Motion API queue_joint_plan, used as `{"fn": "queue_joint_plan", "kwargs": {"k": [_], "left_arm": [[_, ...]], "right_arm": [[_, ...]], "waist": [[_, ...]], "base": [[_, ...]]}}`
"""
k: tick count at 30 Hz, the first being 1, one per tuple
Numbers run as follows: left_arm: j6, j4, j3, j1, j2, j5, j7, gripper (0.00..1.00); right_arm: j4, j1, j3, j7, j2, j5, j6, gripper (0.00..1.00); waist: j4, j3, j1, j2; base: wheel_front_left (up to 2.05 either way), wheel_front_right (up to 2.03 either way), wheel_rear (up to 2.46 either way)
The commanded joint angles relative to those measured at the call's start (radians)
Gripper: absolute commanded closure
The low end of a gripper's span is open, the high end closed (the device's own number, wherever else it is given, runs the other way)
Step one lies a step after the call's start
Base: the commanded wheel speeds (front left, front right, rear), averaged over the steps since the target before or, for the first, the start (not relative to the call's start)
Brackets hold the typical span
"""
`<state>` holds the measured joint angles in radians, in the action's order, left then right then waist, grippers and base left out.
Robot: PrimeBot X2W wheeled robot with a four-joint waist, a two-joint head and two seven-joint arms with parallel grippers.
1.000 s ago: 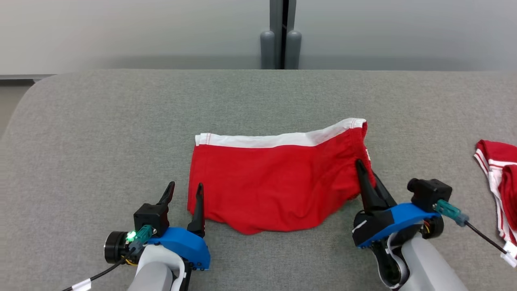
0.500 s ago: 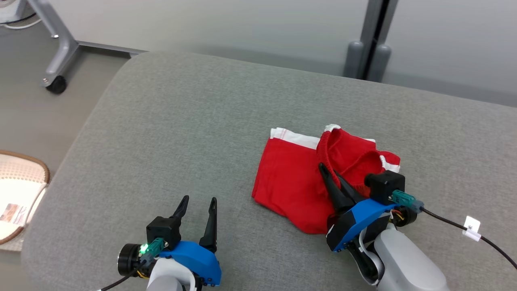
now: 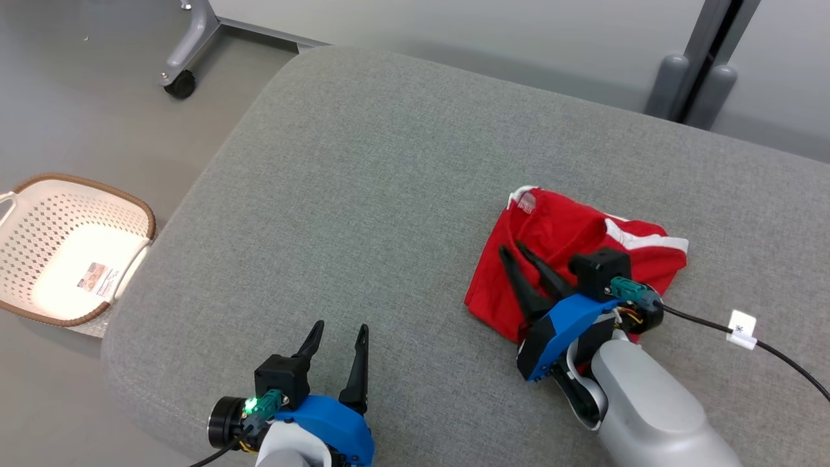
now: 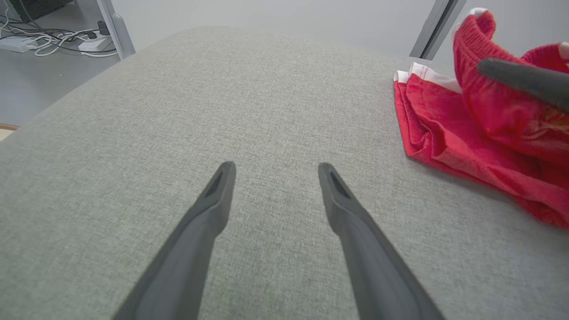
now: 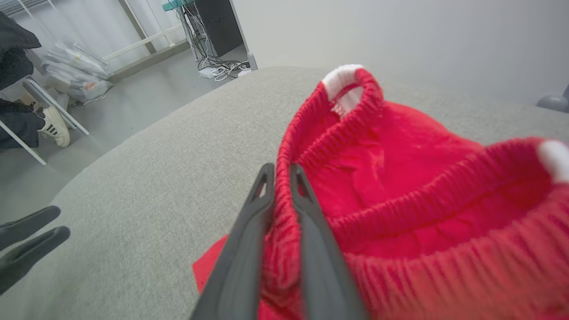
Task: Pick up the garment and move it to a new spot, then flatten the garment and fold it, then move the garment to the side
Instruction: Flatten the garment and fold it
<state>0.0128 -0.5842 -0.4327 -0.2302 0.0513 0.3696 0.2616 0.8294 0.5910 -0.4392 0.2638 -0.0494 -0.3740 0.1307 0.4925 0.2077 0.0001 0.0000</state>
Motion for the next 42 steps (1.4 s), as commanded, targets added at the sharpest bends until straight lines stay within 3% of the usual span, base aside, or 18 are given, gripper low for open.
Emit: {"fn": "queue_joint_plan", "kwargs": {"k": [1,6,13,21,33,42], "left_arm": [[0.008,0.007,0.003,-0.013,-0.001,0.004,0.004,0.0],[0.02,0.027,0.018,-0.016,-0.001,-0.006,0.004,0.0],[0.042,0.088,0.067,-0.019,0.0,-0.064,0.004,0.0],[0.056,0.166,0.135,0.029,0.002,-0.166,0.004,0.0],[0.064,0.19,0.225,0.149,0.007,-0.243,0.004,0.0],[0.059,0.205,0.268,0.208,0.004,-0.262,0.004,0.0]], "right_arm": [[-0.025,0.018,-0.012,0.001,-0.003,-0.014,0.0,0.0],[-0.144,-0.006,0.032,0.001,-0.004,0.008,0.0,0.0],[-0.344,-0.119,0.228,0.001,-0.003,0.107,0.0,0.0],[-0.452,-0.274,0.409,0.001,-0.002,0.202,0.0,0.0],[-0.462,-0.462,0.431,0.001,-0.002,0.246,0.0,0.0],[-0.457,-0.526,0.394,0.001,-0.002,0.224,0.0,0.0]], "waist": [[-0.005,0.004,-0.0001,0.0],[-0.058,0.001,-0.0001,0.0],[-0.173,-0.015,-0.0001,0.0],[-0.298,-0.056,-0.0001,0.0],[-0.442,-0.143,-0.0001,0.0],[-0.487,-0.162,-0.0001,0.0]], "base": [[0.0,0.0,0.0],[0.0,0.0,0.0],[0.0,0.0,0.0],[0.0,0.0,0.0],[0.0,0.0,0.0],[0.0,0.0,0.0]]}}
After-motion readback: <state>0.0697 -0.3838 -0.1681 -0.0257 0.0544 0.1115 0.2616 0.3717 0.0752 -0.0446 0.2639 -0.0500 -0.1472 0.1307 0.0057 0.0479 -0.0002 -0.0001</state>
